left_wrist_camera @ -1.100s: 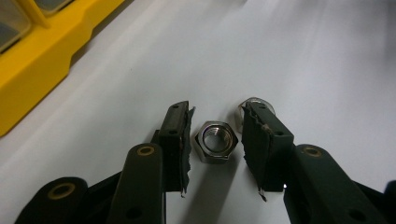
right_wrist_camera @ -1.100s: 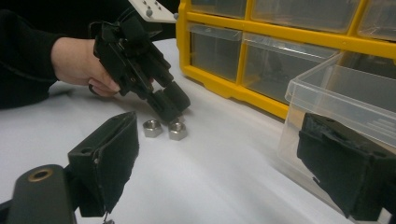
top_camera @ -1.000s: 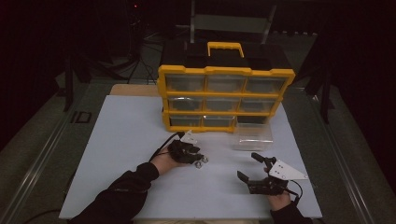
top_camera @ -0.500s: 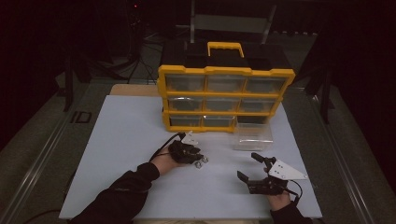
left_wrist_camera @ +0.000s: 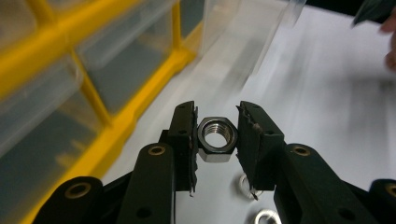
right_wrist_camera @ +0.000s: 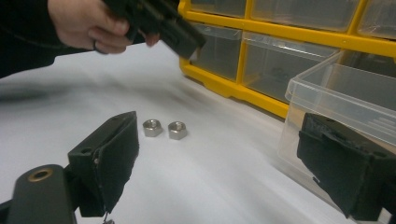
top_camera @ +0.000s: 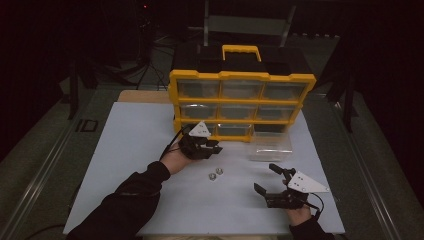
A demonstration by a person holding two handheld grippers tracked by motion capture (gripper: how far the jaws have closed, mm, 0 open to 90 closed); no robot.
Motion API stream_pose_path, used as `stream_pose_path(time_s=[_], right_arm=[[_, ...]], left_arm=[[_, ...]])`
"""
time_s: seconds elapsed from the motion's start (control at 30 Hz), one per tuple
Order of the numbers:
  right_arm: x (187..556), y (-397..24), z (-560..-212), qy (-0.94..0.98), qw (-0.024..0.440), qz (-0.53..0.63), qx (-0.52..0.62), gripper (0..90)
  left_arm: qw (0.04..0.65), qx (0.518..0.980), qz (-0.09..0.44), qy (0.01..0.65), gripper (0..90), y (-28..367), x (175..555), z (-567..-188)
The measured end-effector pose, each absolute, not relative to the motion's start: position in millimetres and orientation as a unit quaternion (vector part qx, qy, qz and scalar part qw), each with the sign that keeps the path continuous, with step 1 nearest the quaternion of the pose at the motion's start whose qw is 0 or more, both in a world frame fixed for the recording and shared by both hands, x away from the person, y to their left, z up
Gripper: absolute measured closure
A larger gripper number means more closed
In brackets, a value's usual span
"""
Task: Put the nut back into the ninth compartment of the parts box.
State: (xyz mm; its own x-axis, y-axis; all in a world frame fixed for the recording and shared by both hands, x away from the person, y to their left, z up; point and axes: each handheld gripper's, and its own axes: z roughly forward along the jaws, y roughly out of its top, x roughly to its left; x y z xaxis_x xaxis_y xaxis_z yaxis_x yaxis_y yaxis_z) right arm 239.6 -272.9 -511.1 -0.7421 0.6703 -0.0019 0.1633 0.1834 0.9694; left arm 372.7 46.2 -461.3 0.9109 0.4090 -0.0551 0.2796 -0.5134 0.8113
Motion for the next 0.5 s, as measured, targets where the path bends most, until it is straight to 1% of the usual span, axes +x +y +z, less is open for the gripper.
stream_pose_path(time_s=[0.1, 0.17, 0.2, 0.5], right_arm=[[239.6, -272.7, -511.1, 0.737, 0.221, 0.573, 0.282, 12.9], [239.5, -272.7, -511.1, 0.737, 0.221, 0.573, 0.282, 12.9], [239.5, -272.8, -511.1, 0.737, 0.221, 0.573, 0.282, 12.9], [239.5, -272.8, -511.1, 0.737, 0.219, 0.575, 0.281, 12.9]], left_arm=[[0.456, 0.866, 0.072, 0.194, 67.0, 41.2, 374.2, -450.9], [0.456, 0.866, 0.072, 0.194, 67.0, 41.2, 374.2, -450.9], [0.465, 0.861, 0.07, 0.196, 67.0, 36.7, 376.9, -441.5], [0.479, 0.857, 0.065, 0.179, 67.0, 15.9, 382.4, -419.7]])
